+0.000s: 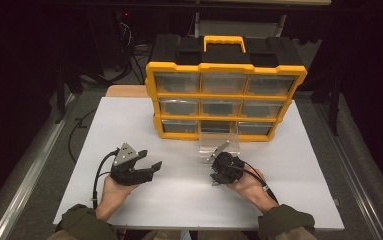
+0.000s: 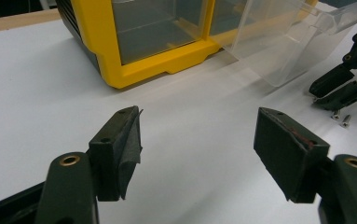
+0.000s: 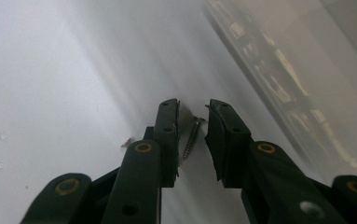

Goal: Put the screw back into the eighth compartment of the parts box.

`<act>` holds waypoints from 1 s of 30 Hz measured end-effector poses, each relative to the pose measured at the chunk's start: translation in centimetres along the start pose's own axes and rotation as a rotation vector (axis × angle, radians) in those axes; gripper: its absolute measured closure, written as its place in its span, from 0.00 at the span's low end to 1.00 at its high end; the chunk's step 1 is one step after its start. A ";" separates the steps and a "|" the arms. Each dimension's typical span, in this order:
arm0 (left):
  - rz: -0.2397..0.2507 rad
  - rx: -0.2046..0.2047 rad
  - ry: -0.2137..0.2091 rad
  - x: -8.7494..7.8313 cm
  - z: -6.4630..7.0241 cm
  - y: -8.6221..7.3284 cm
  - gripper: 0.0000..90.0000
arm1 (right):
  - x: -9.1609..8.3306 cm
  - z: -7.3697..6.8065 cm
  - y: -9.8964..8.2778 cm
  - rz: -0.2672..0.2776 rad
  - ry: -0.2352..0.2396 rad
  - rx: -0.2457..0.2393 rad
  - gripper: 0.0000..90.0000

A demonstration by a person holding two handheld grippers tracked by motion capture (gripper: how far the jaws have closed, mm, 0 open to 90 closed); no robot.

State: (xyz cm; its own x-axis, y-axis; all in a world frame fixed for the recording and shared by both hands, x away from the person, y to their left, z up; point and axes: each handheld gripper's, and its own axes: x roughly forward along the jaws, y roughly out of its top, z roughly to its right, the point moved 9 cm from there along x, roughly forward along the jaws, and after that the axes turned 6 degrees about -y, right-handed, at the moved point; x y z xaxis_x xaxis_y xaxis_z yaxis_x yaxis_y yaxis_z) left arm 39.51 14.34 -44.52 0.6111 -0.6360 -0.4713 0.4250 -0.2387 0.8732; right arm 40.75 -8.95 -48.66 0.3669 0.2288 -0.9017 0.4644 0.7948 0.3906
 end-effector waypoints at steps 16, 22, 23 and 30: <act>0.005 0.000 0.004 0.0 0.0 0.0 0.36 | 0.0 0.5 -0.2 -0.015 0.018 0.007 0.92; 0.004 0.001 0.004 0.0 0.0 0.0 0.36 | 0.0 0.6 -0.3 -0.021 0.014 -0.011 0.97; 0.004 0.001 0.005 0.0 0.0 0.0 0.36 | 0.0 0.6 -0.3 -0.022 0.014 -0.012 0.97; 0.003 0.003 0.004 0.0 0.0 0.0 0.36 | 0.0 0.7 -0.3 -0.028 0.008 -0.018 0.99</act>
State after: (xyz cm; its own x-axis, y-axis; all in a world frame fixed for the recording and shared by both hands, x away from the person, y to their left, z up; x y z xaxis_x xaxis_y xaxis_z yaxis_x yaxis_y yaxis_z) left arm 39.51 14.34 -44.49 0.6147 -0.6342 -0.4690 0.4210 -0.2389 0.8750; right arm 41.13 -9.59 -48.63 0.3469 0.2107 -0.9139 0.4600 0.8110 0.3616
